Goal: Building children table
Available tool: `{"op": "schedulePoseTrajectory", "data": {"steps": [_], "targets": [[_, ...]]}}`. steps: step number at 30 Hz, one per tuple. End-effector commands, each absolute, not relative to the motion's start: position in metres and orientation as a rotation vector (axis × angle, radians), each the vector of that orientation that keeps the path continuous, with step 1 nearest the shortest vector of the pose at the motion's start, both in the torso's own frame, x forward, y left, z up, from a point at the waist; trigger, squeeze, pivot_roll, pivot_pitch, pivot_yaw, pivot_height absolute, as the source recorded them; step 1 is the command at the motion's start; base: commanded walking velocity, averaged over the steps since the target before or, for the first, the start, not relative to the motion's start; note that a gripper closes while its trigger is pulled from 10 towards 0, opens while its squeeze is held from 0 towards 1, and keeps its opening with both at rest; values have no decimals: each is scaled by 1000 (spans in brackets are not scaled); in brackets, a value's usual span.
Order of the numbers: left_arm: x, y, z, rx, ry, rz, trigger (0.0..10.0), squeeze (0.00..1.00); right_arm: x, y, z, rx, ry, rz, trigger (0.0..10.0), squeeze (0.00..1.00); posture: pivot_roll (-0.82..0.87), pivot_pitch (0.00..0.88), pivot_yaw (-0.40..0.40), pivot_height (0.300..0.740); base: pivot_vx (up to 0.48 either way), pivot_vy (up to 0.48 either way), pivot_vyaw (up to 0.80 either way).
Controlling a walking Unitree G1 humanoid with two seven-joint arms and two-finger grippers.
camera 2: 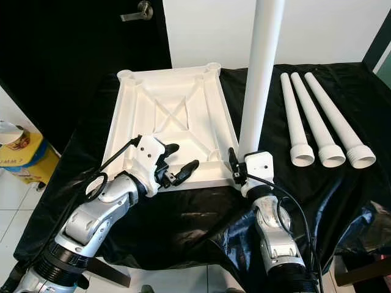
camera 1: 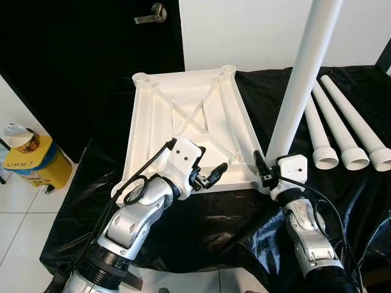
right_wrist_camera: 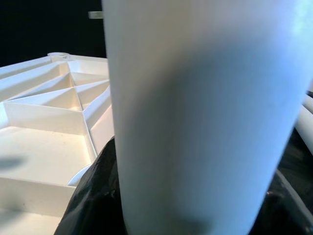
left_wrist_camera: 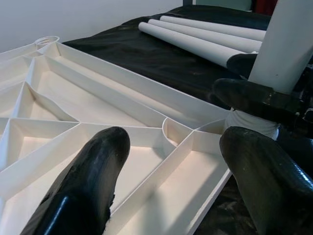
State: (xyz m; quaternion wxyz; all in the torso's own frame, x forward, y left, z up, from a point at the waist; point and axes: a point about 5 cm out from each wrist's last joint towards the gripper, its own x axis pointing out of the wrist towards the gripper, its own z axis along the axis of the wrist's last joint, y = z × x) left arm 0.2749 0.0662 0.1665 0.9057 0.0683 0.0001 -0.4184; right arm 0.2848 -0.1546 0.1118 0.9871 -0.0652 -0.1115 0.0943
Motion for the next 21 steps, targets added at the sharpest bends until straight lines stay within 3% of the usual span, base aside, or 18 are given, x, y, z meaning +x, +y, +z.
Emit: {"op": "schedulePoseTrajectory", "data": {"steps": [1, 16, 21], "targets": [[269, 61, 168, 162, 3, -1002, 10000, 0, 278, -149, 88, -122, -119, 247, 10000, 0, -12, 28, 54, 740, 0, 0, 0], [269, 62, 170, 164, 3, -1004, 10000, 0, 284, -154, 76, -162, -104, 327, 10000, 0, -4, 48, 57, 740, 0, 0, 0], [268, 62, 170, 163, 4, -1001, 10000, 0, 284, -154, 70, -104, -67, 331, 10000, 0, 0, 53, 55, 740, 0, 0, 0]]}}
